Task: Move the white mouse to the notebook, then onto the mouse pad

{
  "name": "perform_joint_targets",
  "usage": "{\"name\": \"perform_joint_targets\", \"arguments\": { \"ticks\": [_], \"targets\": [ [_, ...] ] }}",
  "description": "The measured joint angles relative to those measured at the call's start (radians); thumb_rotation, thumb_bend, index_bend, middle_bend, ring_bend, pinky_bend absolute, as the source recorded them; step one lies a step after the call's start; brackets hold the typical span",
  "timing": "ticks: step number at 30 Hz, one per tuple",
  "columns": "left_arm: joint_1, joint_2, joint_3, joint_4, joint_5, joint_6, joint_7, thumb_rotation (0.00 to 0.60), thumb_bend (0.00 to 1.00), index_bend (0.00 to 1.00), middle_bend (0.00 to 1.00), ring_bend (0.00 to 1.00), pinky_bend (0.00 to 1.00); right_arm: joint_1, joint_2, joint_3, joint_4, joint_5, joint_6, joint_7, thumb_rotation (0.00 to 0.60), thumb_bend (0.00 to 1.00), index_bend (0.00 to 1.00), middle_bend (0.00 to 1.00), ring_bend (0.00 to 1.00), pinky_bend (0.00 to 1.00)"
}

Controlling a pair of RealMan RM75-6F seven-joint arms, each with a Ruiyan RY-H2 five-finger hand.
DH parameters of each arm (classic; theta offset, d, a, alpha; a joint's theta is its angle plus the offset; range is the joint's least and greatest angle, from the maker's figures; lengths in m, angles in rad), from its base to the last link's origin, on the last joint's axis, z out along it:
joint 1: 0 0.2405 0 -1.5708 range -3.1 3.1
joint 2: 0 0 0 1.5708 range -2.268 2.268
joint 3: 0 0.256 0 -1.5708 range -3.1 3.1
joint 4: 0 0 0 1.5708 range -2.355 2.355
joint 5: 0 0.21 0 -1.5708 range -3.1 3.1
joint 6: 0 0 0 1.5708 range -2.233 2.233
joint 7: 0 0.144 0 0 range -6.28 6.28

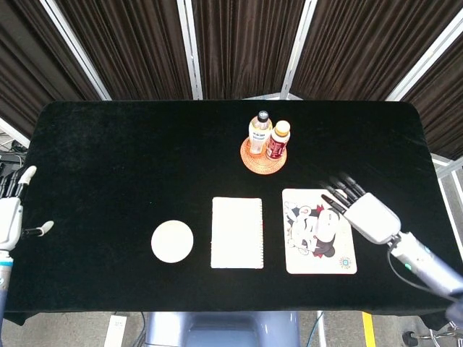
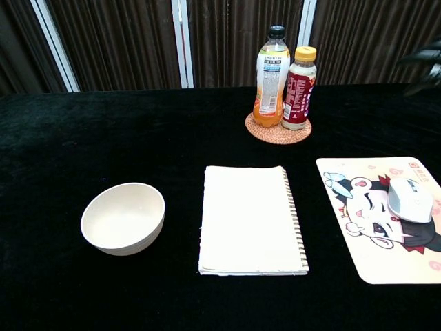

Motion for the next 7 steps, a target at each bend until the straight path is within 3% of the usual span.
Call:
{"name": "perform_joint_targets", "arguments": {
  "ticks": [7],
  "targets": [
    [0.036,0.003,0.025,0.004,0.056,0.045,-0.031,0.600,0.00,0.00,0.00,0.00,0.00,-0.148,0.118,0.084,-0.475,0.218,0.016,-0.159,0.600,0.00,0.06,0.00,0.00,0.00]
  ]
}}
